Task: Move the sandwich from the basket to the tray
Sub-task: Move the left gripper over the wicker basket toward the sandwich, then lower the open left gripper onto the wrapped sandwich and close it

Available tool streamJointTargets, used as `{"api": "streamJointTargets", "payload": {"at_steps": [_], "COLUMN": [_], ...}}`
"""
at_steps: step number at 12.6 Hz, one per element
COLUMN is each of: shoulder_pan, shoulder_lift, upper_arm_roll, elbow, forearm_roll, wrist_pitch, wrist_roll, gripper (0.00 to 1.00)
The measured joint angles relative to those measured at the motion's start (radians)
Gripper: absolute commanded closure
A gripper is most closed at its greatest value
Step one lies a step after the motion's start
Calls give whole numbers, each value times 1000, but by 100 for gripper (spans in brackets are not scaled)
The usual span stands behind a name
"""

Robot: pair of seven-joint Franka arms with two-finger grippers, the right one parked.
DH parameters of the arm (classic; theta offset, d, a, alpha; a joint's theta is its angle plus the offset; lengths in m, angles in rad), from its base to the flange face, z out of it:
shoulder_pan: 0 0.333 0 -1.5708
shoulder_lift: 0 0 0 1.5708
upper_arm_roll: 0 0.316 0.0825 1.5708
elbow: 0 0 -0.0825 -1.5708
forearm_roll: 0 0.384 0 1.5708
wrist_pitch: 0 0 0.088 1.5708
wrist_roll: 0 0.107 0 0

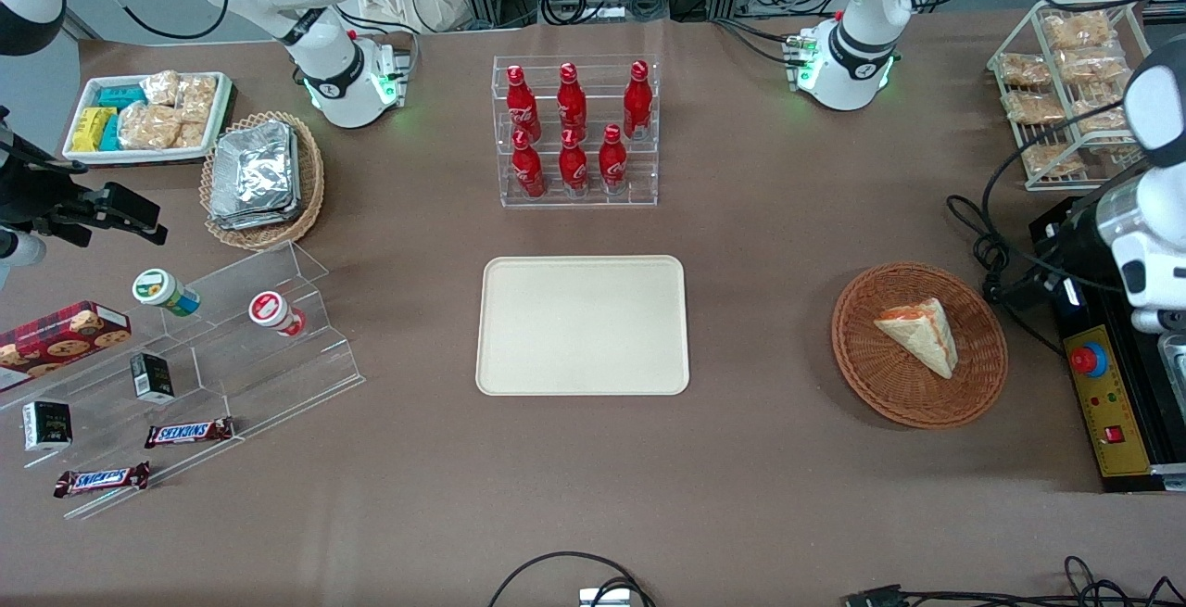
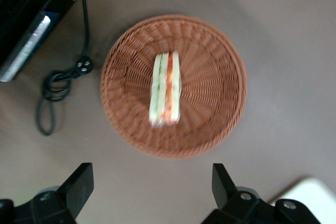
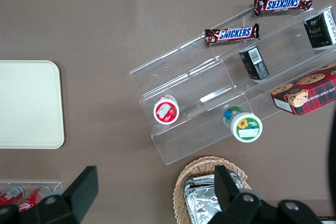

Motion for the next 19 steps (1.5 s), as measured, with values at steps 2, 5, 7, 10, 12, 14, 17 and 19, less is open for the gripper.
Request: {"api": "streamJointTargets", "payload": {"at_steps": [2, 5, 7, 10, 12, 14, 17, 19], "shoulder_pan": [0, 0, 0, -2, -4, -9, -29, -31], "shoulder_lift": [21, 71, 110, 179, 220, 247, 280, 281], "upper_arm_roll": [-3, -4, -4, -4, -5, -7, -8, -8], "elbow": [-92, -167, -210, -233, -239, -241, -245, -245], "forearm_roll": [2, 2, 6, 29, 39, 40, 41, 42], "wrist_pitch": [122, 229, 307, 389, 432, 463, 499, 500], "wrist_roll": [-93, -127, -130, -131, -132, -135, -176, -188], "gripper": [0, 0, 0, 0, 0, 24, 89, 100]}}
